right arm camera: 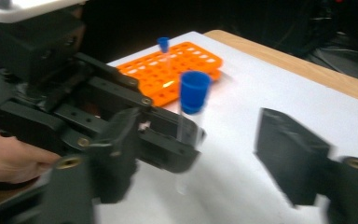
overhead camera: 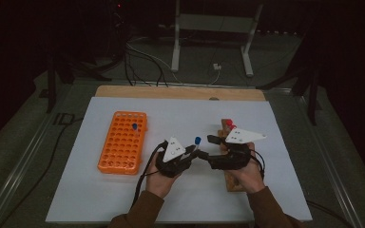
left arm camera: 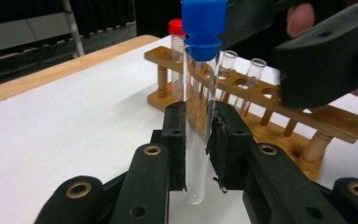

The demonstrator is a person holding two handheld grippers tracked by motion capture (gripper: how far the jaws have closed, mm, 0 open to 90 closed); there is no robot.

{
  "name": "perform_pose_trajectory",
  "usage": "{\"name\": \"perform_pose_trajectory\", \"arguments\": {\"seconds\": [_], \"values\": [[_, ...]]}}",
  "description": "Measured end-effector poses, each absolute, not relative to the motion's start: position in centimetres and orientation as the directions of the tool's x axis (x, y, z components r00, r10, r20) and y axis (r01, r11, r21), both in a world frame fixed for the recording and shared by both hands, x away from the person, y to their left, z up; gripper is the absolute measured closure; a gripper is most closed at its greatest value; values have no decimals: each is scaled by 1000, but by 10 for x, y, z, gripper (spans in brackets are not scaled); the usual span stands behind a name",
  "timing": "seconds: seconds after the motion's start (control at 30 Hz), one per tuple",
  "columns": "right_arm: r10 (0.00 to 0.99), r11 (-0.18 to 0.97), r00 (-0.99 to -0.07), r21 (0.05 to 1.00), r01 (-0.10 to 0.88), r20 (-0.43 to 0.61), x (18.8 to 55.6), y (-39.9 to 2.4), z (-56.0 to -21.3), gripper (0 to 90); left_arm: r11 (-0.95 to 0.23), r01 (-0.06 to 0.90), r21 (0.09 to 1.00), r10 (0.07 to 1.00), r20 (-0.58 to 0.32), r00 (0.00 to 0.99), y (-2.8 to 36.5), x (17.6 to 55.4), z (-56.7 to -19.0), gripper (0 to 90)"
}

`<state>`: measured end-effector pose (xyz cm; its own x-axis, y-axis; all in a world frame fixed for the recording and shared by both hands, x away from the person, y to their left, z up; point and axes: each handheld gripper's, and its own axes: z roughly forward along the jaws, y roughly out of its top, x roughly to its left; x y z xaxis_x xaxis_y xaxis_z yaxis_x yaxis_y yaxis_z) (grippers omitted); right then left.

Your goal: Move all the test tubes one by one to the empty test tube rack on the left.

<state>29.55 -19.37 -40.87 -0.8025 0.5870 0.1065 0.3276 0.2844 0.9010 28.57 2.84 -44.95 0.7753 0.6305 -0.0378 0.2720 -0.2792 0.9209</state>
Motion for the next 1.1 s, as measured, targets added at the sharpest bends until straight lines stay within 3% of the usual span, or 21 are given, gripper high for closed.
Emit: {"name": "perform_pose_trajectory", "arguments": {"seconds": [0.33, 1.1], "values": [[633, 297, -771, 895, 334, 77, 295, -205, -415, 36, -267, 285, 921, 663, -39, 748, 43, 288, -446, 770], [697, 257, -714, 906, 335, 66, 286, -242, -420, 1, -210, 294, 932, 755, -37, 654, 94, 297, -438, 767]]}}
